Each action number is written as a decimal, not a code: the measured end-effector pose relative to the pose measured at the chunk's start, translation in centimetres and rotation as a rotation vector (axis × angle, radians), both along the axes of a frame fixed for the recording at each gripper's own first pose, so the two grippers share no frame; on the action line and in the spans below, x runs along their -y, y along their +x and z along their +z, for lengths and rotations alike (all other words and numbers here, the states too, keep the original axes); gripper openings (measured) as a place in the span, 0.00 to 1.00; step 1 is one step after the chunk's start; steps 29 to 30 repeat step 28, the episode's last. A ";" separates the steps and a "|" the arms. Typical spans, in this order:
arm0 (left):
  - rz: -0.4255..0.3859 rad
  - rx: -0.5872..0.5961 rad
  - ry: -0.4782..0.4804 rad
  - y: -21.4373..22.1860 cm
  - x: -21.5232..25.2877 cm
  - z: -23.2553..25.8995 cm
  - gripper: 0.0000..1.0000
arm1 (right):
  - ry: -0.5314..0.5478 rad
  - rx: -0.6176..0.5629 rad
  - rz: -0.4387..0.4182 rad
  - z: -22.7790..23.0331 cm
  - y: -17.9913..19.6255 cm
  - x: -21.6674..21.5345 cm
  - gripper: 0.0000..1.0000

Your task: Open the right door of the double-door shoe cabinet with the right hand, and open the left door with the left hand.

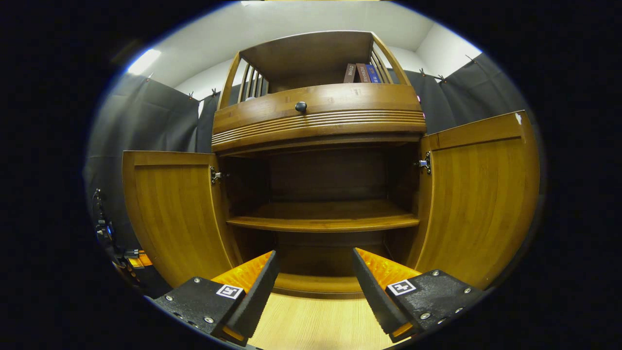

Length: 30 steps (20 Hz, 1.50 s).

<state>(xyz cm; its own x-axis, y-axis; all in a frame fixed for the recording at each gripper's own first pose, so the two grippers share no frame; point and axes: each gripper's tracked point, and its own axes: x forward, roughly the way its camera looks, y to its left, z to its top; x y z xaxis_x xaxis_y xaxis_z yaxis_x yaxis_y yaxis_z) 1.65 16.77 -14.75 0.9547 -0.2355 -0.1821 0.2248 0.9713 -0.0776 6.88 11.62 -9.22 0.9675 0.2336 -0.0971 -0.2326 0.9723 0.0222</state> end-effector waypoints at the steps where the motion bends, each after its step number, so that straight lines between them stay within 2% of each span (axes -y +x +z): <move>1: 0.003 0.004 0.018 -0.3 -0.2 0.1 0.26 | 0.001 0.002 -0.002 0.2 -0.1 0.1 0.92; 4: 0.026 0.006 0.010 -1.2 -0.5 0.6 0.31 | 0.007 0.005 -0.007 0.2 -0.5 0.7 0.92; 5: 0.034 0.009 0.000 -1.6 -0.7 1.1 0.32 | 0.012 0.006 -0.009 0.3 -0.6 0.8 0.95; 6: 0.044 0.011 -0.004 -1.9 -0.9 1.4 0.34 | 0.015 0.009 -0.011 0.5 -0.8 1.0 0.92; 8: 0.102 0.023 0.017 -2.8 -2.4 2.2 0.39 | 0.017 0.017 -0.014 0.8 -1.0 1.1 0.92; 9: 0.134 0.029 0.020 -3.1 -3.1 2.6 0.34 | 0.016 0.020 -0.016 0.8 -1.0 1.3 0.92; 10: 0.157 0.030 0.015 -3.6 -3.5 3.1 0.46 | 0.013 0.023 -0.019 0.9 -1.1 1.6 0.92; 11: 0.179 0.027 0.012 -4.4 -3.7 3.3 0.30 | 0.011 0.025 -0.023 1.0 -1.2 1.9 0.86; 12: 0.199 0.018 0.014 -5.0 -4.1 3.5 0.30 | 0.010 0.026 -0.026 1.0 -1.4 2.3 0.86; 13: 0.214 0.006 0.018 -5.6 -4.3 3.6 0.31 | 0.010 0.024 -0.028 0.9 -1.5 2.6 0.92; 15: 0.235 0.002 0.027 -6.9 -3.8 4.5 0.31 | 0.011 0.020 -0.035 1.0 -1.7 3.2 0.92; 16: 0.250 0.010 0.029 -7.4 -3.5 5.4 0.38 | 0.009 0.022 -0.041 1.1 -1.8 3.6 0.99; 18: 0.273 0.020 0.024 -8.2 -2.4 6.7 0.33 | -0.001 0.023 -0.055 1.3 -1.8 4.4 0.92; 19: 0.273 0.016 0.014 -8.6 -1.2 7.0 0.31 | -0.009 0.019 -0.065 1.1 -1.8 4.9 0.92; 21: 0.284 -0.003 0.018 -8.9 0.9 7.5 0.57 | -0.014 0.015 -0.080 1.4 -1.9 5.8 0.92; 23: 0.291 -0.033 0.022 -9.1 2.8 8.1 0.43 | -0.033 0.007 -0.102 1.7 -2.0 6.9 0.92; 24: 0.287 -0.036 0.031 -9.2 3.9 8.7 0.50 | -0.050 0.014 -0.115 2.1 -2.2 7.5 0.95; 25: 0.275 -0.034 0.043 -9.0 5.0 9.4 0.48 | -0.065 0.019 -0.129 2.5 -2.4 8.1 0.99; 28: 0.247 -0.002 0.064 -8.2 8.3 11.5 0.48 | -0.082 0.027 -0.161 4.1 -3.1 10.0 0.99; 30: 0.247 -0.002 0.064 -8.2 8.3 11.5 0.48 | -0.082 0.027 -0.161 4.1 -3.1 10.0 0.99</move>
